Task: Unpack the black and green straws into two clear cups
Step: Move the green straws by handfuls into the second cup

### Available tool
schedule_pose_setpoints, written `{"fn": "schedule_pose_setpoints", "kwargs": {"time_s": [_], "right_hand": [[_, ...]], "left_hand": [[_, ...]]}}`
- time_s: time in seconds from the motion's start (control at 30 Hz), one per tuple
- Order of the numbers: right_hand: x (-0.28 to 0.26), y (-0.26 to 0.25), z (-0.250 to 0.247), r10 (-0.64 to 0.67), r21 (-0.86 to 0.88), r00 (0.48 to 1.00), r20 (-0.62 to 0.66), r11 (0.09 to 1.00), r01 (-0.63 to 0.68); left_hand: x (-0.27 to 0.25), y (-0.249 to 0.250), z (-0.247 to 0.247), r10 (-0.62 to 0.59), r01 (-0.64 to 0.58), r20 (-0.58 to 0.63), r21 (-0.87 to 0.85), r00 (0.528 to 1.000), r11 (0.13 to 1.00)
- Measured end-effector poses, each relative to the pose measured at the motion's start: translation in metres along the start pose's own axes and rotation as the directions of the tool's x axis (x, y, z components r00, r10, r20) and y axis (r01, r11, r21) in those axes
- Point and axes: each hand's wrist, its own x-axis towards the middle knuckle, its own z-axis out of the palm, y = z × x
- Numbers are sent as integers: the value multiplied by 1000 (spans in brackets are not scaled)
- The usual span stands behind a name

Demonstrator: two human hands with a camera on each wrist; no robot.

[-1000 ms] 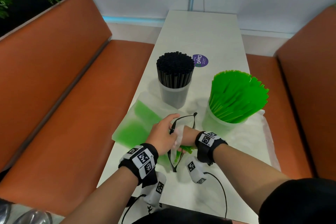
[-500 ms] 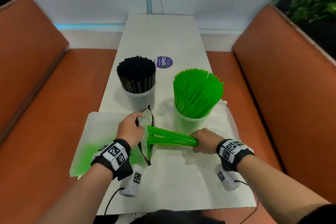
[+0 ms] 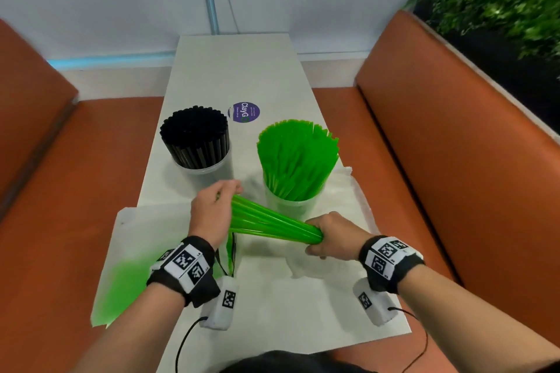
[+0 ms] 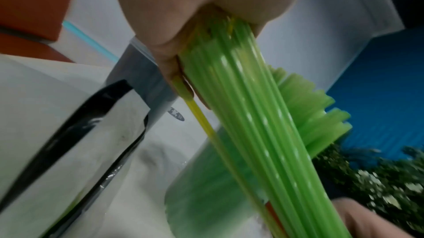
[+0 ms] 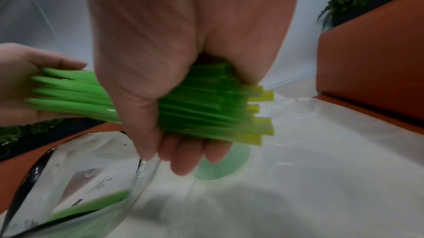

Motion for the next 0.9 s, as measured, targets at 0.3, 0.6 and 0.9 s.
{"fn": "schedule_pose_setpoints", "kwargs": {"time_s": [0.3,0.6,0.9], "right_hand": [[14,-24,-7,-50,-111,998,37,992,54],[20,-45,-13,-35,-100,999,-20,994,33],[29,-79,-6,-60,107,997,-56,992,66]], "left_hand": [[3,-6,-12,-150,150,6,-78,989,986],[0,1,-9,-34,37,58,-50,998,998],[-6,20,6,79,-70,192,-53,978,996]]}}
